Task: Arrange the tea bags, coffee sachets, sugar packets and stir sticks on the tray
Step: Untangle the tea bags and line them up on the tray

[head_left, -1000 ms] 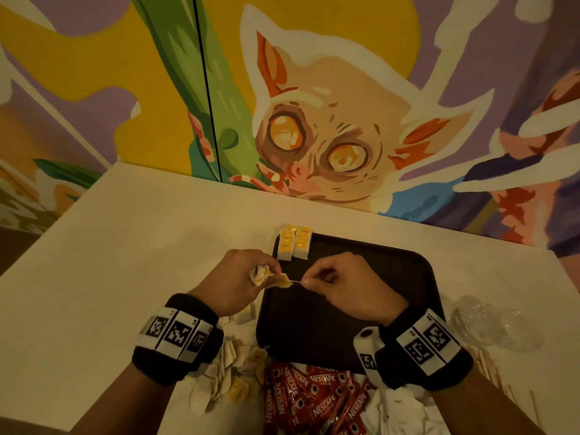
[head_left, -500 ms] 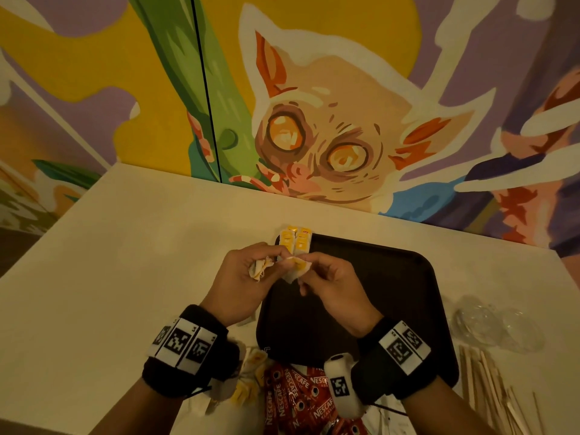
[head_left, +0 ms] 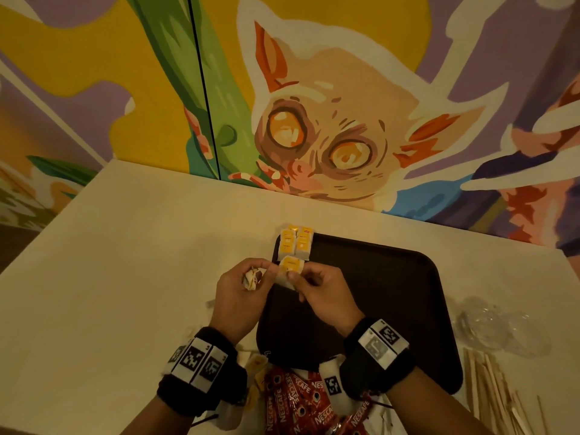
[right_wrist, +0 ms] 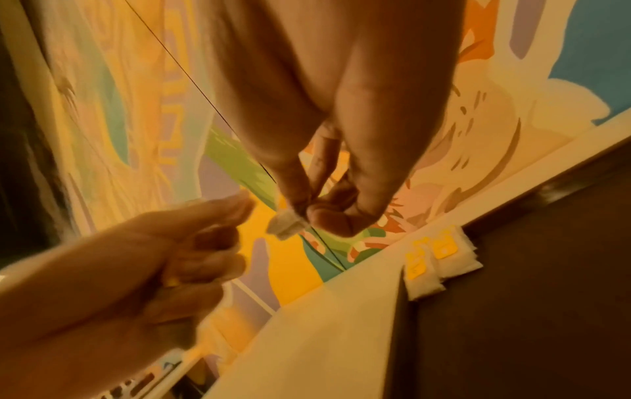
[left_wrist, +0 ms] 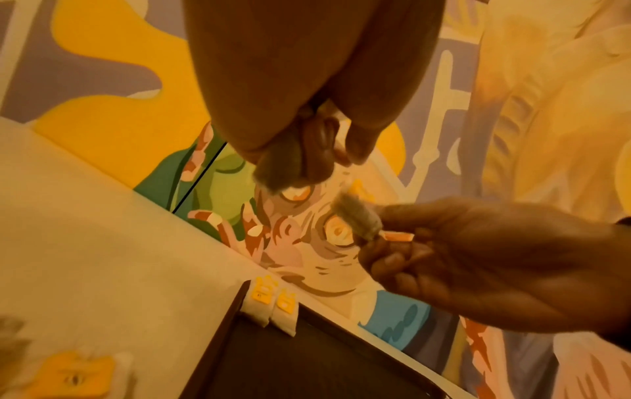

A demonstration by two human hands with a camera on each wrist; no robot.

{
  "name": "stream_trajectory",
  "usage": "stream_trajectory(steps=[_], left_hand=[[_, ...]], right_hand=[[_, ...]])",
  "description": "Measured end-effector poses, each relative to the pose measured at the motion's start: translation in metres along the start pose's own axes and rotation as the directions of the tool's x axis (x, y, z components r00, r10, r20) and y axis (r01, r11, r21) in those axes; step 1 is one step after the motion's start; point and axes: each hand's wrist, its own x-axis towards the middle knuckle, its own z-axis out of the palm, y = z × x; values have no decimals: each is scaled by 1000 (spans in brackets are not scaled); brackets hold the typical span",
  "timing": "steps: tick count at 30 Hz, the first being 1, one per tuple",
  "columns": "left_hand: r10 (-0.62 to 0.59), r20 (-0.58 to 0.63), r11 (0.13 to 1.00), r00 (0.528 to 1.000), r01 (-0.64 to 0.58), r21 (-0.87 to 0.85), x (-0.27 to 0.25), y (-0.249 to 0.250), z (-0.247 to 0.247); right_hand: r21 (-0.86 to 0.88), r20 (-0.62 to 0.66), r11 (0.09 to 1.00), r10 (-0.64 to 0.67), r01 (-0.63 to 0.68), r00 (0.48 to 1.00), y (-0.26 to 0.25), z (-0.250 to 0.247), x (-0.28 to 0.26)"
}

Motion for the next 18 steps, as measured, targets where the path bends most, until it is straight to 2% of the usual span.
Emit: stream_trajectory(steps=[2,4,8,12,18], left_hand=[[-112,-18,994,994,112,-12,4,-7,-2],[-236,-1,968,972,234,-95,8,-11,-5],[-447,102,855,888,458,-242,9,-15,-7],[-494,158,821,855,518,-238,11,-20,-6],[-492,200,827,847,527,-198,16,-24,-6]], right_hand=[[-49,-30,995,83,-84,996,11,-5,19],[-94,-74,983,148,-155,986,24,-10,40],[-228,-162,940,220,-254,962,52,-19,80],[-324,-163,868,341,-377,926,70,-18,111],[-399,-162,813,393,-424,905,84,-11,133]])
